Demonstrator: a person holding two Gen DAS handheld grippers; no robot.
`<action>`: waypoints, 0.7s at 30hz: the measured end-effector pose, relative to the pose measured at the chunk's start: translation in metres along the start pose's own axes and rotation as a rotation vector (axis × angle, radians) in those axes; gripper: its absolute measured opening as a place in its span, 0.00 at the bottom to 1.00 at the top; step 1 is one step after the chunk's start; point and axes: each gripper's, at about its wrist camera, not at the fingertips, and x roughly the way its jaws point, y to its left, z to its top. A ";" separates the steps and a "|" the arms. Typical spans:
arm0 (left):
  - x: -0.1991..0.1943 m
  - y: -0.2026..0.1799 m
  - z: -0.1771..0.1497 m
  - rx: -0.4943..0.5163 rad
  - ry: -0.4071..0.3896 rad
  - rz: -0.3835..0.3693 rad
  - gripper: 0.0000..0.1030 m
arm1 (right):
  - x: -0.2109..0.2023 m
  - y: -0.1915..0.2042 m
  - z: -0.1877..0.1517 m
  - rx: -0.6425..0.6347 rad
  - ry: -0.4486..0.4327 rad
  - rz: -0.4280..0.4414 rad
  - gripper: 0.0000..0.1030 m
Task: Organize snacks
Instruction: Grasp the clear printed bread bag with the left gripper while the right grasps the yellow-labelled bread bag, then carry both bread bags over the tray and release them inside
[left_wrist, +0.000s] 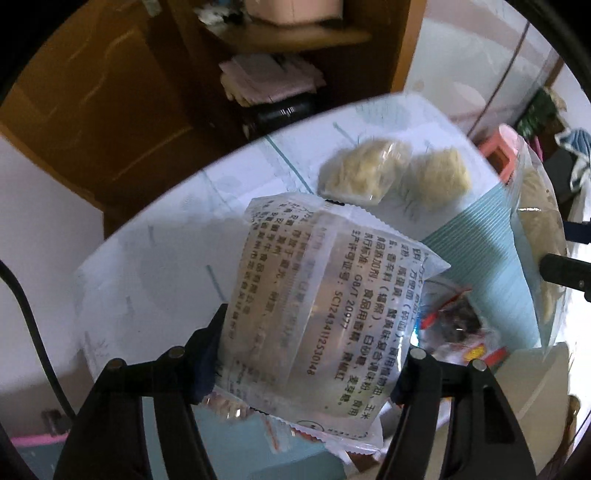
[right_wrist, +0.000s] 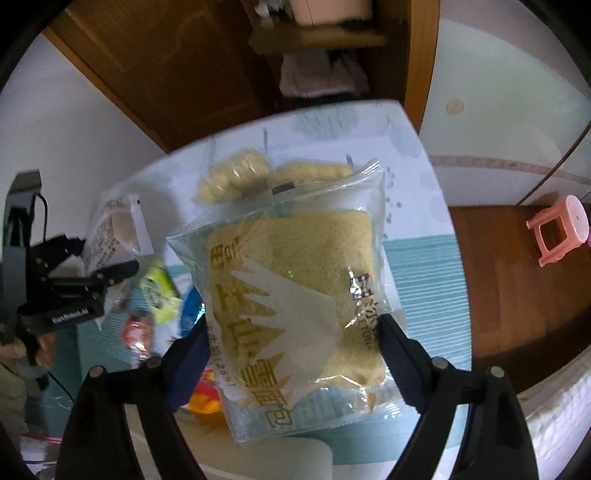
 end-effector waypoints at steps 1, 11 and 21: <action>-0.016 0.001 -0.004 -0.017 -0.024 0.001 0.65 | -0.006 0.007 0.000 -0.003 -0.017 0.006 0.84; -0.158 -0.027 -0.061 -0.105 -0.226 0.001 0.65 | -0.120 0.056 -0.039 -0.089 -0.252 0.033 0.84; -0.230 -0.067 -0.151 -0.246 -0.298 -0.012 0.66 | -0.195 0.086 -0.113 -0.186 -0.345 0.065 0.85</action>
